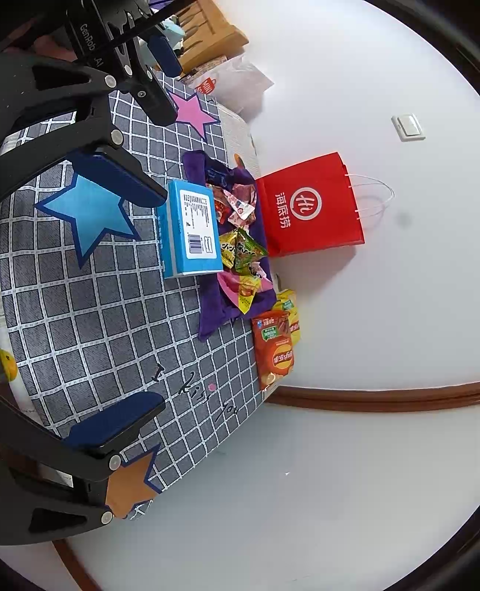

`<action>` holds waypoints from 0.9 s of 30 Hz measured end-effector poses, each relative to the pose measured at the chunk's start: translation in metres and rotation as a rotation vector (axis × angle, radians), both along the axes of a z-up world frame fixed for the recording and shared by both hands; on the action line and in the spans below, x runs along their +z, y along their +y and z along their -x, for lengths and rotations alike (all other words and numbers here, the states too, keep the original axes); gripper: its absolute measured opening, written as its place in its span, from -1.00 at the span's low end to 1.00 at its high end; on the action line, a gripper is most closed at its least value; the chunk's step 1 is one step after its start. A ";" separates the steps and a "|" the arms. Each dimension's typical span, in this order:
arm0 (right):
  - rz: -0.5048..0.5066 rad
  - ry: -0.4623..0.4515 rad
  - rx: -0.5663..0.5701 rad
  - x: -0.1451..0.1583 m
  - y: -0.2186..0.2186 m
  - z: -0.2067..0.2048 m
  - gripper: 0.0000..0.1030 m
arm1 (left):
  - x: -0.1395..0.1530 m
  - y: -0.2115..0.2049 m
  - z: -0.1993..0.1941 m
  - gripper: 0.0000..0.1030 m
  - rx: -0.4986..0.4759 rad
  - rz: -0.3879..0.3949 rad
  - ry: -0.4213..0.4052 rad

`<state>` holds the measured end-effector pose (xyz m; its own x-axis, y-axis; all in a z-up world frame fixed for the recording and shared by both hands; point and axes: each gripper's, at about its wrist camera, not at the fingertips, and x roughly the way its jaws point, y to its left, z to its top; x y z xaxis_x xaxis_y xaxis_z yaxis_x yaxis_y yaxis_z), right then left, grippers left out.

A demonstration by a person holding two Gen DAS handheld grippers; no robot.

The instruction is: Organize snacks

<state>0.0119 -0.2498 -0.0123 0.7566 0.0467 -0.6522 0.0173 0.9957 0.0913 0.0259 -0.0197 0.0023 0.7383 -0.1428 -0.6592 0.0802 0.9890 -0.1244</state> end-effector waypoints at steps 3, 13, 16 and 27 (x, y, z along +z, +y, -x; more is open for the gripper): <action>0.000 -0.001 0.000 0.001 0.000 0.000 0.92 | 0.001 0.001 0.000 0.92 0.000 0.002 -0.001; -0.001 -0.002 -0.001 0.001 0.001 0.001 0.92 | 0.000 0.000 0.000 0.92 -0.001 -0.001 0.003; 0.000 -0.003 -0.001 0.000 0.002 0.001 0.92 | 0.000 -0.001 0.001 0.92 -0.005 0.001 0.003; -0.001 -0.003 -0.001 0.000 0.002 0.002 0.92 | 0.000 0.000 0.000 0.92 -0.005 0.001 0.004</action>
